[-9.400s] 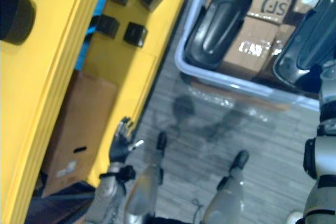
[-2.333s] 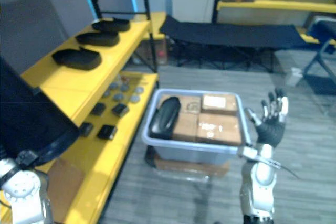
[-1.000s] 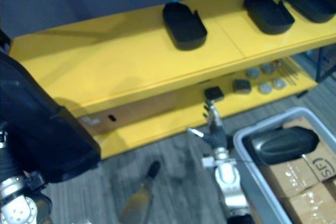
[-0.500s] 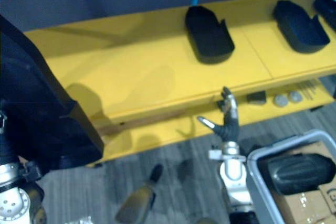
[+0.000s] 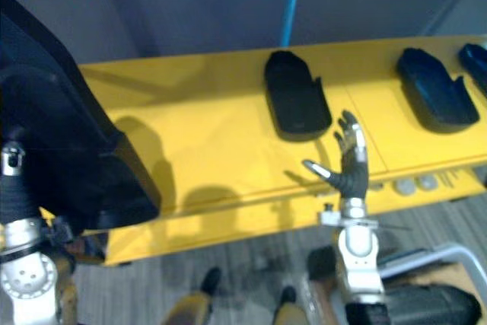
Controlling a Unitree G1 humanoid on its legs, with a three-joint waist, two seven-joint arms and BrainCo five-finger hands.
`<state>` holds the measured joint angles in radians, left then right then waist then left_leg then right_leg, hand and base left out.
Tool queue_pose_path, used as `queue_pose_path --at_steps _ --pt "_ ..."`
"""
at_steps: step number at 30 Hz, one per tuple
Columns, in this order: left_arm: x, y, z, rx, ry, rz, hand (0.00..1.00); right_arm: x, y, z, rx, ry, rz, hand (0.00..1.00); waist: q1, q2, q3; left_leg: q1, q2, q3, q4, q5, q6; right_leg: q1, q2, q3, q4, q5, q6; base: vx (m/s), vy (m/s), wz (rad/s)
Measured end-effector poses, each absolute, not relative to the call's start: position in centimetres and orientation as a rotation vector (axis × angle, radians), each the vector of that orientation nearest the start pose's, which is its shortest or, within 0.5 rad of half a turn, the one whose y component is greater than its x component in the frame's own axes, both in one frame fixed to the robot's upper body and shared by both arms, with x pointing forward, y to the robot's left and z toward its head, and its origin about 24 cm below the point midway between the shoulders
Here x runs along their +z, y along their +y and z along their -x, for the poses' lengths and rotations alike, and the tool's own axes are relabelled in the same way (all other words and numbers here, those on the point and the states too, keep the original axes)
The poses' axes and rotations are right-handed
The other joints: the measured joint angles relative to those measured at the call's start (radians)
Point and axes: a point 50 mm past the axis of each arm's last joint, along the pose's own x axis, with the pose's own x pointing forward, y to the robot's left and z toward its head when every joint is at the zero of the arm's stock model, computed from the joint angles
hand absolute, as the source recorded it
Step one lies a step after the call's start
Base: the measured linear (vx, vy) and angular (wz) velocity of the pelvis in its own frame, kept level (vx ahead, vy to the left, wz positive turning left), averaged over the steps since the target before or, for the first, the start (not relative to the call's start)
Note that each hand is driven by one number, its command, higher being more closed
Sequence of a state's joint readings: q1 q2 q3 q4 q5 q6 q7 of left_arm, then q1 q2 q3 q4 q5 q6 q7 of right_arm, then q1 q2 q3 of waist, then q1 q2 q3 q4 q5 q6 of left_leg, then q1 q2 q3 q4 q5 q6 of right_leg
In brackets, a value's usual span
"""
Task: Walk over and take plastic housings, then place them on the shelf
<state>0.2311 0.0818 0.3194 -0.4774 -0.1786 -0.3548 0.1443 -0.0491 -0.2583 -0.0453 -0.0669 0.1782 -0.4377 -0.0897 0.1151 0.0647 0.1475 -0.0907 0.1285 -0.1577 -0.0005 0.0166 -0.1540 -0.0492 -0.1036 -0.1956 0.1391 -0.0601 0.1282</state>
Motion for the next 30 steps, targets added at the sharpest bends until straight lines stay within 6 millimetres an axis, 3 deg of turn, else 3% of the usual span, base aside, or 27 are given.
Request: queue_pose_path --at_steps 3,5,10,14,16,17,18,20,22,26,30 --pt "14.4 23.7 -17.0 0.439 -0.66 -0.051 1.0 12.3 -20.4 -24.1 -0.109 -0.584 0.052 0.0 0.0 0.004 -0.006 0.035 0.001 0.046 -0.007 0.002 0.003 0.059 0.0 -0.041 -0.035 -0.001 -0.001 0.15 -0.086 0.18" --pt "14.4 23.6 -17.2 0.433 -0.644 -0.097 1.0 13.1 -20.4 -23.2 -0.152 -0.634 0.058 0.0 -0.019 -0.004 -0.011 0.038 -0.011 0.058 -0.01 0.009 0.013 0.088 -0.014 -0.087 -0.047 -0.002 -0.003 0.08 -0.009 0.44" --pt "13.9 24.1 -17.7 0.397 -0.546 -0.137 1.0 16.4 -22.0 -20.9 -0.331 -0.812 0.169 0.0 -0.021 -0.043 -0.036 0.047 -0.043 0.058 -0.044 0.026 0.032 0.115 -0.049 -0.156 -0.059 -0.007 -0.01 0.03 0.04 0.25" --pt "13.5 25.2 -17.9 0.35 -0.464 -0.212 1.0 17.1 -22.7 -20.3 -0.416 -0.848 0.187 0.0 -0.026 -0.065 -0.06 0.068 -0.052 0.098 -0.075 0.035 0.041 0.122 -0.064 -0.158 -0.063 -0.009 -0.013 -0.02 0.041 -0.03" --pt "12.2 26.2 -18.8 0.31 -0.347 -0.244 1.0 17.4 -23.0 -20.2 -0.43 -0.843 0.218 0.0 -0.058 -0.058 -0.067 0.073 -0.044 0.204 -0.083 0.033 0.051 0.122 -0.072 -0.156 -0.062 -0.01 -0.012 -0.06 0.048 -0.05" --pt "12.1 26.2 -18.8 0.31 -0.346 -0.244 1.0 17.4 -23.0 -20.2 -0.43 -0.842 0.219 0.0 -0.058 -0.058 -0.068 0.074 -0.044 0.206 -0.083 0.033 0.051 0.122 -0.072 -0.156 -0.062 -0.01 -0.012 -0.05 0.062 -0.17" --pt "10.3 27.7 -20.5 0.302 -0.205 -0.255 1.0 17.6 -23.7 -20.2 -0.45 -0.831 0.255 0.0 -0.079 -0.052 -0.072 0.082 -0.045 0.258 -0.083 0.048 0.057 0.109 -0.08 -0.13 -0.06 -0.001 -0.001 -0.05 0.061 -0.33" --pt "9.6 28.6 -21.5 0.314 -0.15 -0.258 1.0 17.7 -24.0 -20.2 -0.459 -0.827 0.27 0.0 -0.082 -0.051 -0.072 0.088 -0.046 0.282 -0.081 0.051 0.053 0.099 -0.081 -0.104 -0.061 0.005 -0.001 -0.04 0.043 -0.41" --pt "8.6 30.4 -23.1 0.345 -0.064 -0.263 1.0 18.0 -24.8 -19.9 -0.481 -0.833 0.293 0.0 -0.111 -0.051 -0.072 0.089 -0.046 0.313 -0.079 0.052 0.054 0.08 -0.082 -0.076 -0.061 0.015 0.0 -0.04 0.029 -0.43" --pt "8.5 32.9 -26.0 0.394 0.008 -0.224 1.0 18.5 -26.1 -19.4 -0.459 -0.824 0.341 0.0 -0.168 -0.047 -0.07 0.089 -0.046 0.369 -0.079 0.053 0.055 0.041 -0.083 -0.018 -0.061 0.031 0.005 -0.02 0.018 -0.4" --pt "8.8 33.9 -28.0 0.431 0.023 -0.15 1.0 18.3 -26.1 -19.4 -0.378 -0.779 0.399 0.0 -0.217 -0.031 -0.063 0.086 -0.047 0.408 -0.079 0.053 0.055 0.01 -0.083 0.026 -0.058 0.039 0.007 0.0 0.005 -0.34"
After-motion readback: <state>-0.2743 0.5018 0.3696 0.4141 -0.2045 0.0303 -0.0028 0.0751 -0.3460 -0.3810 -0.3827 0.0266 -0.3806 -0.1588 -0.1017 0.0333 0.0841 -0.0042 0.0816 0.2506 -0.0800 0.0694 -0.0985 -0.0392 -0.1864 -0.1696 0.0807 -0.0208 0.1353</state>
